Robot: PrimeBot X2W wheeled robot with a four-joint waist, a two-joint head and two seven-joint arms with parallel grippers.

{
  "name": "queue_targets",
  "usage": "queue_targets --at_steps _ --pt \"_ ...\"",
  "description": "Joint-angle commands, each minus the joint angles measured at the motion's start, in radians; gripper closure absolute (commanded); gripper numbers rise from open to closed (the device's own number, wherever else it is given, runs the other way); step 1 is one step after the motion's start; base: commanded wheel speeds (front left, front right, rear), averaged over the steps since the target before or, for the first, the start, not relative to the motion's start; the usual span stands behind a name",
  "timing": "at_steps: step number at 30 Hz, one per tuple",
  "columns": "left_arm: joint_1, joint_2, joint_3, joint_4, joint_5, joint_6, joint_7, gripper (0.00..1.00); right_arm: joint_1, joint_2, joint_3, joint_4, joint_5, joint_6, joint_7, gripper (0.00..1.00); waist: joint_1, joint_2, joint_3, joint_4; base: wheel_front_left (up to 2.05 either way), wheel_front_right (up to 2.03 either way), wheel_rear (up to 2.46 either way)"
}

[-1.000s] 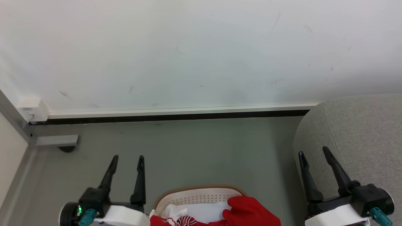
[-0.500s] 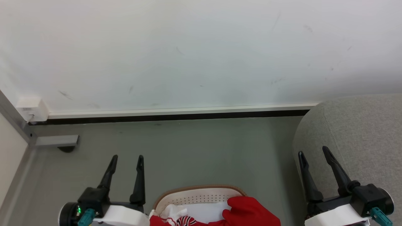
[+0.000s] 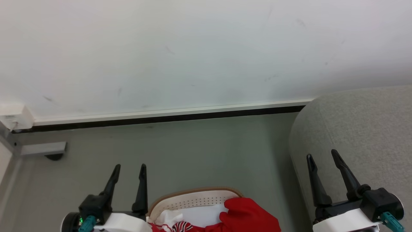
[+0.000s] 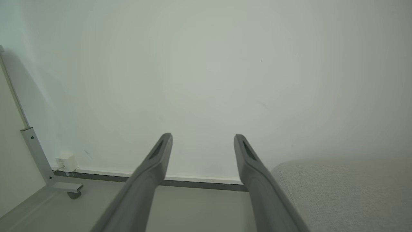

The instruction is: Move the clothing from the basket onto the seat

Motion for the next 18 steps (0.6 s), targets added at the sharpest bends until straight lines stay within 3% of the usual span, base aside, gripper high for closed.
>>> queue_targets --at_steps 1,18 --pt "-0.001 0.007 0.007 0.009 0.000 -0.004 -0.001 0.00 -0.008 0.000 -0.004 0.003 0.002 -0.002 0.000 0.00 0.0000 0.0000 0.006 -0.014 0.00 0.00 0.00" --pt "-0.087 0.020 0.011 0.293 0.021 -0.054 -0.001 0.00 -0.043 0.007 -0.032 -0.019 0.031 -0.002 0.001 0.00 0.0000 0.0000 0.108 -0.157 0.00 0.00 0.00"
